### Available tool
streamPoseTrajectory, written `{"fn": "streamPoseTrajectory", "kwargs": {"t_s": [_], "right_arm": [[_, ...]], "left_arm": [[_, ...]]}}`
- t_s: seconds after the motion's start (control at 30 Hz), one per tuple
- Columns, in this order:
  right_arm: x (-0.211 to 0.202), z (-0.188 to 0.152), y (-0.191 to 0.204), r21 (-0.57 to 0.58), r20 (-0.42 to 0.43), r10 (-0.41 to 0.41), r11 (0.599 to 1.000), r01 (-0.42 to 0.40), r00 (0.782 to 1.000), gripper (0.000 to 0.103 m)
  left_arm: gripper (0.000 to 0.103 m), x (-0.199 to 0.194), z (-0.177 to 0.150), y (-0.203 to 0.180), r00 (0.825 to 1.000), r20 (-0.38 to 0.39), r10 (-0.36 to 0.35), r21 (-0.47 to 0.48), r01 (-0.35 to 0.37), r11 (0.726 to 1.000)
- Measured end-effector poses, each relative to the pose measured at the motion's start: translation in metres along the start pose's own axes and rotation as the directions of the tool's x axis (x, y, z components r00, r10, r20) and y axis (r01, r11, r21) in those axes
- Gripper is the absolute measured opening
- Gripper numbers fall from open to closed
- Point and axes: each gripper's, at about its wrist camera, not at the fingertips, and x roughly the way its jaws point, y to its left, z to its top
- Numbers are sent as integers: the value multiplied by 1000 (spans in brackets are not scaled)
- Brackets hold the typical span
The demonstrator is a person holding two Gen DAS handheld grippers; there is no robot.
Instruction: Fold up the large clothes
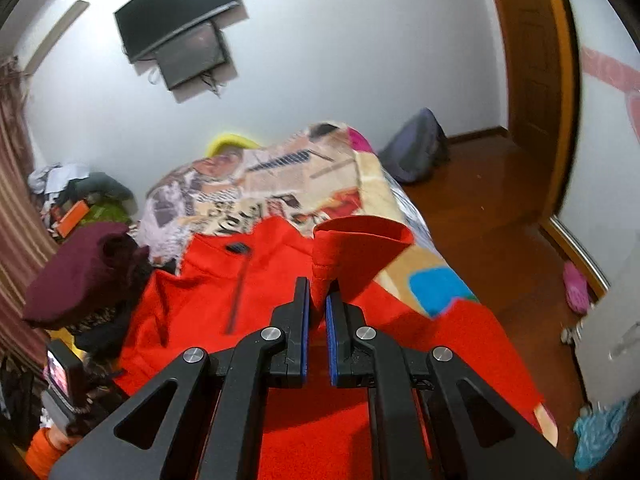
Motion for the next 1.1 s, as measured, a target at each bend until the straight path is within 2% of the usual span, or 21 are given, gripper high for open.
{"fn": "streamPoseTrajectory", "kwargs": {"t_s": [0.17, 0.27, 0.4, 0.53, 0.73, 0.83, 0.87, 0.93, 1.0, 1.1], "right_arm": [[0, -21, -25, 67, -60, -4, 998, 8, 998, 6], [7, -40, -32, 85, -122, 1, 996, 9, 993, 6], [14, -64, -38, 112, -192, 14, 994, 8, 981, 6], [16, -84, -47, 139, -240, 11, 990, 23, 971, 7], [9, -92, -53, 147, -255, 22, 989, 17, 967, 7], [6, -93, -54, 138, -269, 20, 990, 18, 963, 11], [4, -92, -55, 138, -271, 14, 990, 24, 963, 14], [1, -93, -58, 142, -274, -3, 989, 44, 962, 32], [-5, -93, -61, 148, -263, -18, 987, 59, 965, 45], [-17, -92, -68, 158, -240, -31, 985, 70, 970, 48]], "left_arm": [[3, -21, 4, 32, 998, 57, 41, -129, -33, 991], [3, -25, 2, 51, 997, 61, 58, -187, -45, 981], [3, -15, -12, 58, 999, 9, 32, -207, -30, 978], [3, 0, -30, 47, 998, -57, -3, -204, -9, 979], [6, 4, -41, 39, 993, -101, -60, -196, 39, 980], [12, -2, -42, 38, 990, -115, -86, -193, 63, 979], [17, -4, -42, 37, 988, -120, -95, -194, 70, 978], [29, -11, -42, 37, 987, -120, -108, -201, 82, 976], [43, -21, -41, 38, 989, -101, -108, -205, 85, 975], [51, -36, -36, 38, 992, -70, -101, -199, 86, 976]]}}
